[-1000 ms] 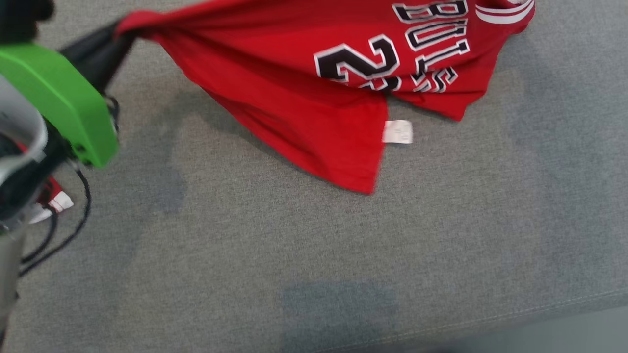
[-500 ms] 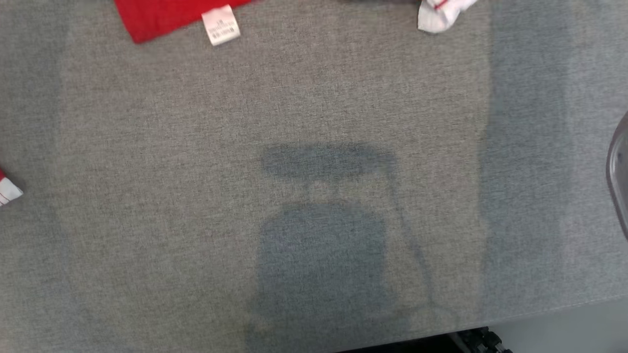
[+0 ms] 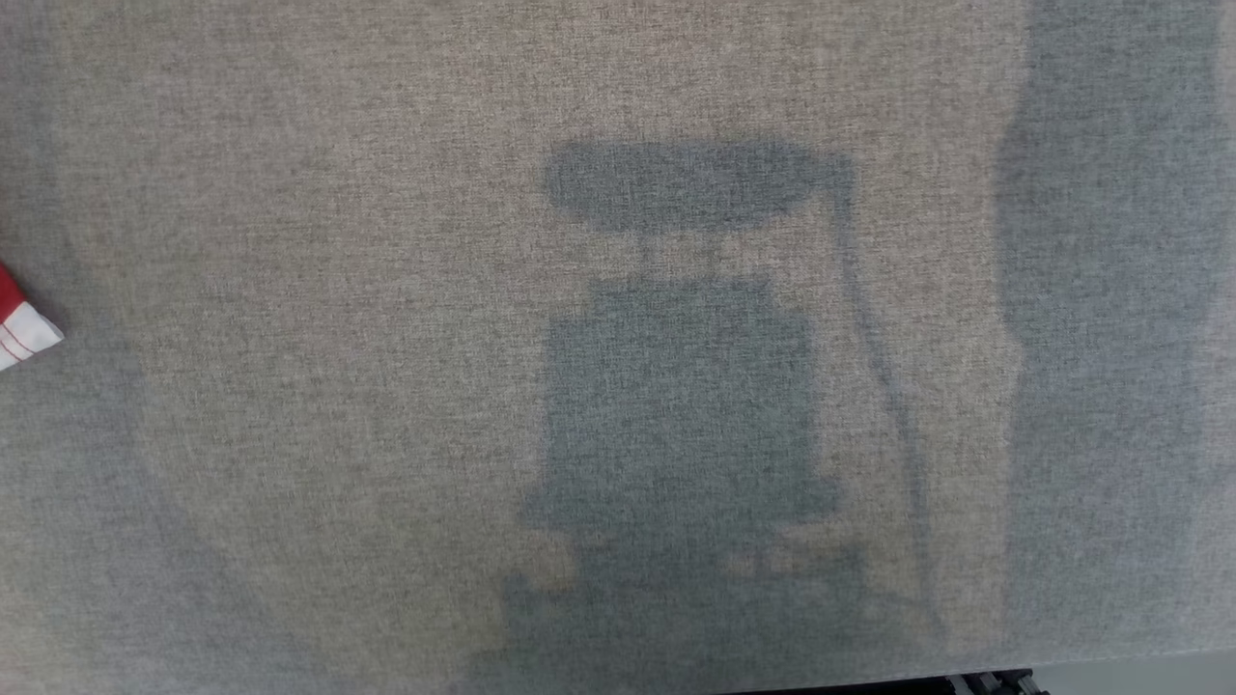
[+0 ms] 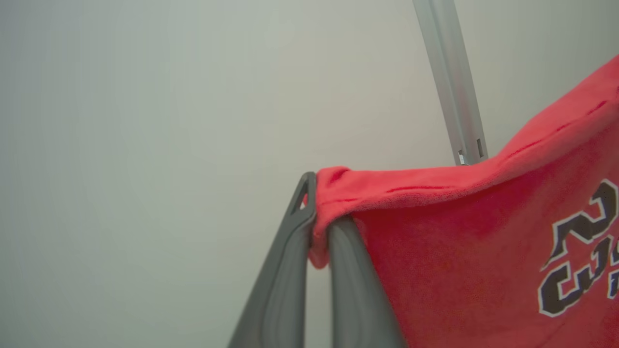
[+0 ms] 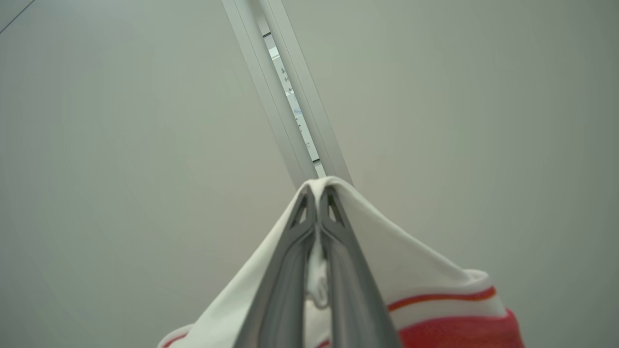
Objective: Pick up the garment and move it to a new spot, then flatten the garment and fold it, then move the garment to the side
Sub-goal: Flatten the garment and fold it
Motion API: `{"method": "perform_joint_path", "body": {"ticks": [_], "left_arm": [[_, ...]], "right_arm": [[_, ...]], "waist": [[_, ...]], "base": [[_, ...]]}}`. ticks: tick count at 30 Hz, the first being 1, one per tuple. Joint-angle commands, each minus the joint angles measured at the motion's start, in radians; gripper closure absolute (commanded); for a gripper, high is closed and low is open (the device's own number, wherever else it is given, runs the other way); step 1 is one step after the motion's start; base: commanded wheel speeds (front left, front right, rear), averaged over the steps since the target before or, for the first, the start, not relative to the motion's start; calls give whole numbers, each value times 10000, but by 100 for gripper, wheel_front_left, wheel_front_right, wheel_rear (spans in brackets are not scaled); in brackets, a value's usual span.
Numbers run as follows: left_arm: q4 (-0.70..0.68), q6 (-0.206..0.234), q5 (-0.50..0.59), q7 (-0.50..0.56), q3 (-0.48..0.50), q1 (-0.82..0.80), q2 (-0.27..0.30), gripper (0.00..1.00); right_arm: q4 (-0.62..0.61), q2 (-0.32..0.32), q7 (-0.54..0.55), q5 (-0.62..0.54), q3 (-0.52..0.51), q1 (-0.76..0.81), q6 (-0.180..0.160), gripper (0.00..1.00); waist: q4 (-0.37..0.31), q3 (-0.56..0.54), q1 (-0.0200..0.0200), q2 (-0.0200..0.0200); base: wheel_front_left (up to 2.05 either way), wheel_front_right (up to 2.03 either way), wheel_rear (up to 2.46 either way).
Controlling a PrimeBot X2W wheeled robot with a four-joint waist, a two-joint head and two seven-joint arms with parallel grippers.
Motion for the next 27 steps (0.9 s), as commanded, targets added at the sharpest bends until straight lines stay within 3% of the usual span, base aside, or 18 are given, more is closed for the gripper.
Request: {"method": "perform_joint_path", "body": {"ticks": [1, 5, 8, 13, 17, 21, 27], "left_arm": [[88, 19, 45, -364, 66, -507, 40, 100], [224, 126, 144, -918, 342, -1070, -137, 100], [-603, 281, 378, -966, 843, -1397, -206, 100], [-2499, 459, 966, -967, 2037, -955, -358, 100], [-2880, 317, 1251, -951, 2685, -58, -539, 100], [-2450, 91, 1450, -960, 2577, 646, -465, 100], [-2830, 14, 321, -959, 1202, 2223, 396, 100]], "right_arm": [[61, -10, -294, -61, 45, -307, 6, 100], [53, -35, -695, 129, 125, -788, 6, 100], [-699, -29, -732, 124, -35, -1099, 6, 100], [-2635, -9, -734, 35, 25, -998, 6, 100], [-2630, -16, -734, -6, 271, -307, 6, 100], [-1940, -18, -737, -44, 681, 260, 6, 100], [-1873, -846, -617, 1672, 2173, 1925, 6, 100]], "waist": [[47, 77, -2, 0], [24, 136, -2, 0], [10, 294, -2, 0], [91, 645, -2, 0], [179, 827, -2, 0], [204, 973, -2, 0], [125, 1004, -2, 0]], "base": [[0, 0, 0], [0, 0, 0], [0, 0, 0], [0, 0, 0], [0, 0, 0], [0, 0, 0], [0, 0, 0]]}}
